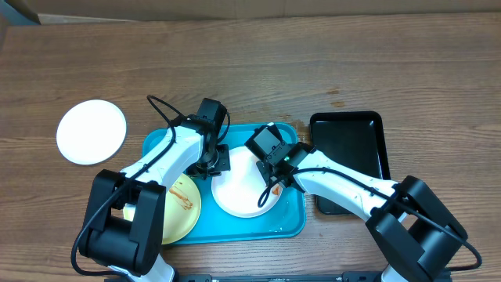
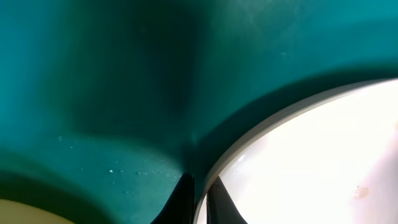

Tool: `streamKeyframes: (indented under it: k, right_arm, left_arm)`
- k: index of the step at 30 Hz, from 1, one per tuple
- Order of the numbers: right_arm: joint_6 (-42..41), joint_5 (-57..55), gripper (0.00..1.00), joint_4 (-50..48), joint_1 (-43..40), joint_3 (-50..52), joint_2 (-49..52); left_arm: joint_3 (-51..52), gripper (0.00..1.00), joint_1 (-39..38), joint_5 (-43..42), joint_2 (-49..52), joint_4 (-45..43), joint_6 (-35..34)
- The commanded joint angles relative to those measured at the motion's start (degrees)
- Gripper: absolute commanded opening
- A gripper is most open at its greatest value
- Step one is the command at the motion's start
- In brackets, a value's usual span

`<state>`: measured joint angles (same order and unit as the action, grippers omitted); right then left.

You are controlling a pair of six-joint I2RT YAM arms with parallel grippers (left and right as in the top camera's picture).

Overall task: Clean dirty plates on tray and stack at the side
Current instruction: 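Rub the sponge across the plate surface while left gripper holds rim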

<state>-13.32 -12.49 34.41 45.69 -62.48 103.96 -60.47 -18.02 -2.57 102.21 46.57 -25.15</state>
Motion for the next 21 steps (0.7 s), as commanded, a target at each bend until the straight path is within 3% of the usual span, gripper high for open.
streamKeyframes:
  k: [1,13,21]
  right_arm:
    - [-0.83,17.44,0.04,1.05,1.66,1.62,-0.33]
    - [-3.26,17.88,0.04,0.87,-7.34,-5.25,-4.55]
    - [-3.28,30.60,0.04,0.83,-13.64,-9.20,-4.59]
  left_arm:
    - [0.55,0.04,0.09,1.62,0.76,-2.10,-4.70]
    - [0.55,0.04,0.09,-0.90,0.76,-2.45,-4.66]
    - [0.55,0.04,0.09,-3.45,0.76,-3.28,-4.68]
